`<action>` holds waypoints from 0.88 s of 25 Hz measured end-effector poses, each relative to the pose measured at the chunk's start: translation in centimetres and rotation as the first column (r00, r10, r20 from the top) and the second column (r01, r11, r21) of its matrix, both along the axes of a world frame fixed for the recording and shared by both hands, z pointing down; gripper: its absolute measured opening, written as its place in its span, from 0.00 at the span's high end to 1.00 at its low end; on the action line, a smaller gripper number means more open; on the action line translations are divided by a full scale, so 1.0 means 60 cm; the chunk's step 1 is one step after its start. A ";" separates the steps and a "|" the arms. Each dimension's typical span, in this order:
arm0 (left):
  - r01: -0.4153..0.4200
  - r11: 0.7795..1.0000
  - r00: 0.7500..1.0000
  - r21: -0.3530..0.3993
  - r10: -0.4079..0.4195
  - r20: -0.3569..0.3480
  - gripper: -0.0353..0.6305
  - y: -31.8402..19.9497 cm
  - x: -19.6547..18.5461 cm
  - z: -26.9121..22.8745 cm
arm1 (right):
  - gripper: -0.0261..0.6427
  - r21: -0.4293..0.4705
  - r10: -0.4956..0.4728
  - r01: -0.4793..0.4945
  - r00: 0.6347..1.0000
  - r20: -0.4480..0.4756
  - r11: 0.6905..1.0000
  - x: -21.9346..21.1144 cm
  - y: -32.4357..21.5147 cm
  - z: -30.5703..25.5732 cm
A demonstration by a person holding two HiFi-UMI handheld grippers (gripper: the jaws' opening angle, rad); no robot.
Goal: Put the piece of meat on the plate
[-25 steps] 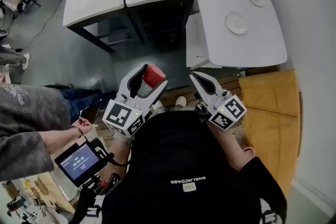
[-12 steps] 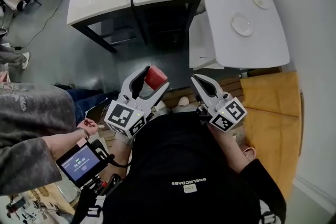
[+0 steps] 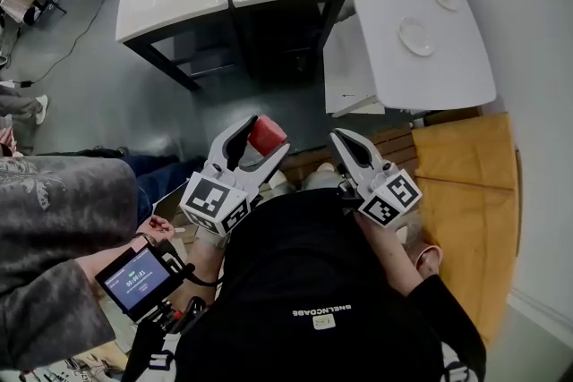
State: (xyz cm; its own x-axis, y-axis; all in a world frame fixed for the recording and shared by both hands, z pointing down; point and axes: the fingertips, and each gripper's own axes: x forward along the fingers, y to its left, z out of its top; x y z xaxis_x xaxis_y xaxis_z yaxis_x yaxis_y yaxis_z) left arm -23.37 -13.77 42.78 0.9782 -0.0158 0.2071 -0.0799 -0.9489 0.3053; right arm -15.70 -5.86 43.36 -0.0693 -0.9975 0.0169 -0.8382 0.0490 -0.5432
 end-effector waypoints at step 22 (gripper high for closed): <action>0.002 1.000 1.000 -0.012 -0.002 0.000 0.45 0.000 0.018 -0.016 | 0.95 -0.013 0.050 -0.050 0.999 0.007 0.999 0.030 0.025 -0.013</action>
